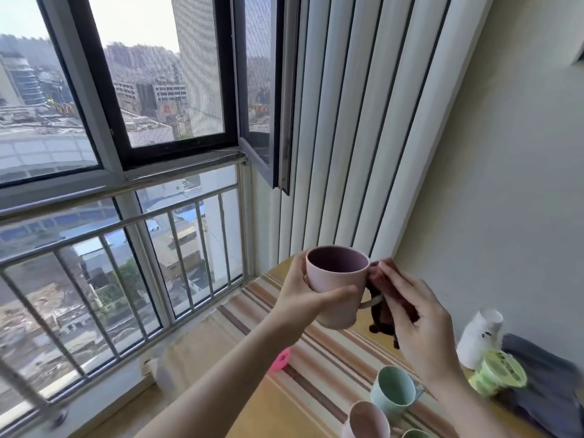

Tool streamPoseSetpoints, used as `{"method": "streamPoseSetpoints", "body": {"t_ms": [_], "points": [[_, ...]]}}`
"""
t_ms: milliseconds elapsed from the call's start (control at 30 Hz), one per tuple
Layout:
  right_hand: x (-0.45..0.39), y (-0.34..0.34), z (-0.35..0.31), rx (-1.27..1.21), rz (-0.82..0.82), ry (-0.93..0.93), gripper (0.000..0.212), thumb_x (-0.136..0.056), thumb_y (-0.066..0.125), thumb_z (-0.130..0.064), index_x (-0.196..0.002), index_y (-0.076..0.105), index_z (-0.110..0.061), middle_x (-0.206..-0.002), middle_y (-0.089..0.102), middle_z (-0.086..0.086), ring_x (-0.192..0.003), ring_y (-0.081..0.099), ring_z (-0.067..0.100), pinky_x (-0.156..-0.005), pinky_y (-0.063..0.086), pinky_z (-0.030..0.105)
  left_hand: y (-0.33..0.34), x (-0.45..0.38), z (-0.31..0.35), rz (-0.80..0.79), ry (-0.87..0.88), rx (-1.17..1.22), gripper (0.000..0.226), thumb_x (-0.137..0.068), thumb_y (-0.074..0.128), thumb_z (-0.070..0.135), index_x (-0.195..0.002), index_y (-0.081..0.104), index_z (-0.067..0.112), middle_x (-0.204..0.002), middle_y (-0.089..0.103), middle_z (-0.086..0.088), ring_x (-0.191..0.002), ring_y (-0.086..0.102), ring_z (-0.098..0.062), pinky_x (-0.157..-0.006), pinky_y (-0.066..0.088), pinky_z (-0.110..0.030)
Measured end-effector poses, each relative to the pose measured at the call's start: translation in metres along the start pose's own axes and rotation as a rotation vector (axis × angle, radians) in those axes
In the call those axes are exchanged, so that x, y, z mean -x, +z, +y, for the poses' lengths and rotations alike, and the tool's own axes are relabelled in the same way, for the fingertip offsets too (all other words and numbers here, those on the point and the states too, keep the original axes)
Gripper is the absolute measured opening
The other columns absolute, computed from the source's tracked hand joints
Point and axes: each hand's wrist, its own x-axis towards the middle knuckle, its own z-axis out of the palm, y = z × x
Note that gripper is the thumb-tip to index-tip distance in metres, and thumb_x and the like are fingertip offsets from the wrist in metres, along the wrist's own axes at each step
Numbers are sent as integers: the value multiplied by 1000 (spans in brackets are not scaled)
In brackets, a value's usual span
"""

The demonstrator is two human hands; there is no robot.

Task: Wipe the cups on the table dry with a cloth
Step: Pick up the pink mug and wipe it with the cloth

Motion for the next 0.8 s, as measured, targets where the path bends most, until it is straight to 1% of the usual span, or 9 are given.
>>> {"method": "streamPoseSetpoints", "body": {"t_ms": [67,200,267,367,433,533,633,733,800], "points": [[5,7,13,66,-19,27,48,-90,64,5,-127,67,-25,-117,68,-13,-106,63,-1,-88,44,3,-12,3,-20,26,-52,15,84,-58,95,30,-132,55,28,-122,70,-1,-113,68,-22,-86,62,-38],[11,22,41,100,-62,212,45,-88,70,0,-125,69,-26,-115,71,-8,-104,65,0,-88,46,5,-35,7,-63,94,-108,-28,82,-59,94,20,-129,53,34,-115,70,7,-102,68,-4,-77,58,-21],[13,31,54,57,-130,381,47,-85,74,-6,-126,67,-29,-113,73,-8,-100,71,6,-80,52,10,-34,8,-92,97,-144,-79,81,-64,95,15,-130,51,29,-117,66,8,-103,66,-4,-74,57,-16],[17,42,73,-150,-212,666,65,-73,83,-2,-129,62,-28,-108,73,-7,-81,73,2,-67,55,14,-18,4,-141,165,-204,-137,84,-63,96,17,-129,46,28,-115,62,13,-109,61,-1,-74,52,-10],[23,45,89,-149,-263,759,74,-66,88,-2,-131,60,-26,-116,70,-4,-98,70,8,-76,53,20,-4,-3,-174,184,-222,-161,85,-60,97,23,-128,45,27,-116,62,12,-113,61,-4,-84,49,-14],[37,46,117,-44,-287,760,61,-77,82,-7,-129,60,-29,-122,68,-7,-115,64,14,-90,50,25,12,-16,-218,131,-259,-192,87,-58,96,29,-128,45,24,-115,61,15,-108,60,0,-83,48,-12],[47,47,142,55,-303,668,39,-92,66,-13,-118,63,-42,-123,68,-17,-122,61,7,-101,46,23,22,-30,-261,82,-271,-224,84,-60,94,16,-127,43,23,-115,61,12,-107,59,3,-79,47,-5],[52,49,157,128,-320,603,35,-91,67,-18,-119,68,-38,-117,69,-25,-117,61,-4,-93,42,6,27,-37,-296,36,-284,-245,87,-57,92,13,-127,41,26,-119,62,7,-112,59,2,-90,48,-16],[53,51,163,124,-307,601,33,-89,71,-22,-115,70,-41,-112,71,-29,-114,61,-9,-92,43,7,29,-40,-312,-5,-296,-264,90,-58,94,14,-130,40,27,-122,61,9,-114,59,1,-94,49,-20]]}}
